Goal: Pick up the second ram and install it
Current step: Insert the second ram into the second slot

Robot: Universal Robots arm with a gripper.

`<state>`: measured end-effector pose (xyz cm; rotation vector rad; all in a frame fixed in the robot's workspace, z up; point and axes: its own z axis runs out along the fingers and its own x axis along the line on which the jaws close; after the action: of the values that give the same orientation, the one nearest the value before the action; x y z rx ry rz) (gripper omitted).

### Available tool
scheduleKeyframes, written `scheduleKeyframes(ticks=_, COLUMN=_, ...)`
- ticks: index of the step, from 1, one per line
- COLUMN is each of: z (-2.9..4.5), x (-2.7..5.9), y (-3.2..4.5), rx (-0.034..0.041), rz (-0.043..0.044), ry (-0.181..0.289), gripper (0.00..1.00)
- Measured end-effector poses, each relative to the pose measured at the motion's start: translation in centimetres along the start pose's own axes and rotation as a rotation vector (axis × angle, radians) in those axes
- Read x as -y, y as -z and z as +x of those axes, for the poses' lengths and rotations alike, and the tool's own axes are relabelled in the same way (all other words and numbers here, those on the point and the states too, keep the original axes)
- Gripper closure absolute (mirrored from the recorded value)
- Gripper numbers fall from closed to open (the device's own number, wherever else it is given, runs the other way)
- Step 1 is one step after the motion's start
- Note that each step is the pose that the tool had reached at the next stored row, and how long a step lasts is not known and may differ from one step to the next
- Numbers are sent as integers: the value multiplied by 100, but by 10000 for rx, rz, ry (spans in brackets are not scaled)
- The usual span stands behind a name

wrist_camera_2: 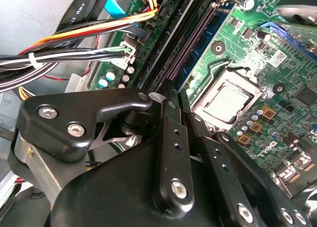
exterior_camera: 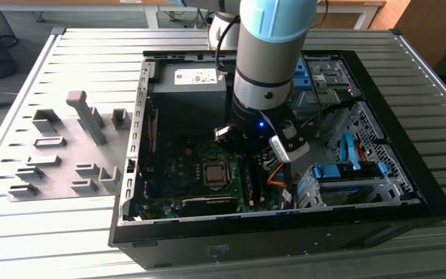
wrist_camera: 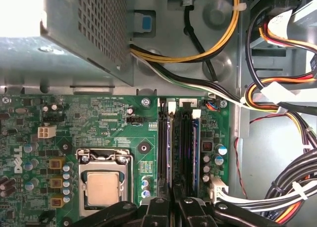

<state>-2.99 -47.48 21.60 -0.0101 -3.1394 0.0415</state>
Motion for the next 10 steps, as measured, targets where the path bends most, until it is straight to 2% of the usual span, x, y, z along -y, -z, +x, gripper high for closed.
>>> scheduleKeyframes(ticks=10, z=-24, x=3, y=-2, rx=-17, rz=1, ry=-60, gripper=86)
